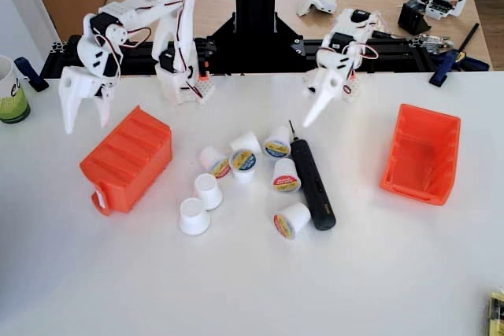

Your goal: Sort the coffee pods, blue into left, red into right

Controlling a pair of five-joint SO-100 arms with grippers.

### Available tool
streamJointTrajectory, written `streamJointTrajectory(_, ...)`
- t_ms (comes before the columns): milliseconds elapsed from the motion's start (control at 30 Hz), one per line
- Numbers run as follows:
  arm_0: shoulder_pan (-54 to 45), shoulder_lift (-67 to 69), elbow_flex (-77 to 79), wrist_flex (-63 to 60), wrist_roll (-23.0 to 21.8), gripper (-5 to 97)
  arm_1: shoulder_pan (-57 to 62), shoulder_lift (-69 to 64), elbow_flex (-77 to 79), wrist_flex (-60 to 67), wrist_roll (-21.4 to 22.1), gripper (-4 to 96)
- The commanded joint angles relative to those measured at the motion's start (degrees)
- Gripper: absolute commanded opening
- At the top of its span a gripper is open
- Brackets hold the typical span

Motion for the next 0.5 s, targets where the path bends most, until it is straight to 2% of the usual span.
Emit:
streamJointTrajectory(0,-0.7,0.09,0.53,-0.97,-39.55,33,4.48,-17.58,-17.58,-4.04,-10.37,-2.0)
streamJointTrajectory(133,-2.9,0.35,2.81,-1.05,-34.19,33,6.86,-49.39,-46.58,-2.55,-20.21,0.9)
streamJointTrajectory(200,-3.16,0.26,3.96,-2.2,-33.75,33,7.82,-64.16,-60.56,2.2,-21.53,2.9)
streamJointTrajectory(267,-3.16,0.26,5.01,-3.08,-33.05,33,8.09,-73.74,-66.97,1.32,-22.06,5.7)
streamJointTrajectory(367,-2.99,0.26,5.36,-3.43,-32.87,33,8.88,-89.47,-73.13,-12.3,-23.12,8.6)
streamJointTrajectory(467,-2.9,0.35,5.36,-3.52,-32.87,33,10.81,-109.6,-91.41,-18.54,-26.89,16.2)
